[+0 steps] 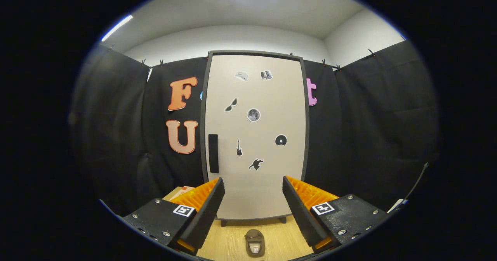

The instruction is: Open the shoe cabinet door, grab the shoes and put them into the shoe cabinet, then close the shoe cabinet door.

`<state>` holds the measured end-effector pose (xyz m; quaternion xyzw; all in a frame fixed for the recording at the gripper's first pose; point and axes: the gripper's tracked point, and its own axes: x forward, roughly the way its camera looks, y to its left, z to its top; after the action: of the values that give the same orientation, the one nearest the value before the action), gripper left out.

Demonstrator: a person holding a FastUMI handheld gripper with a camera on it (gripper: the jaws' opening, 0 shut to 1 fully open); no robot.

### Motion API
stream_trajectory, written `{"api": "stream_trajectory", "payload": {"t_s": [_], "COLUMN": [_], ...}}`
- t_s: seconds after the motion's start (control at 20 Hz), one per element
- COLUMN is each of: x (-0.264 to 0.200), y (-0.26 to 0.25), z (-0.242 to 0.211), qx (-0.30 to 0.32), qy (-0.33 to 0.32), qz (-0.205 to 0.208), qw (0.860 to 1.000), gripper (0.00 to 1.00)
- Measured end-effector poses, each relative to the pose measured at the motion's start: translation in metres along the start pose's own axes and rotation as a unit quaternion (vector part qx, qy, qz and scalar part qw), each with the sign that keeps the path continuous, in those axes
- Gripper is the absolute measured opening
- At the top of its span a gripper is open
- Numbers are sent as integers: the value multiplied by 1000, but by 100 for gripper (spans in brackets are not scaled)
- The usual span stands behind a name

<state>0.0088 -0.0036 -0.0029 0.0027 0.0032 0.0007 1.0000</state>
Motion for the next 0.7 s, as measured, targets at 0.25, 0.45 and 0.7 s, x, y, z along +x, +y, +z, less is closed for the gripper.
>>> {"api": "stream_trajectory", "payload": {"t_s": [0.25, 0.45, 0.7], "x": [3, 9, 16], "y": [3, 7, 15], "z": [-2, -5, -5], "qx": [2, 2, 4], "qy": [1, 5, 6], "qz": [3, 5, 10], "qw": [1000, 1000, 1000], "gripper": [94, 94, 94]}}
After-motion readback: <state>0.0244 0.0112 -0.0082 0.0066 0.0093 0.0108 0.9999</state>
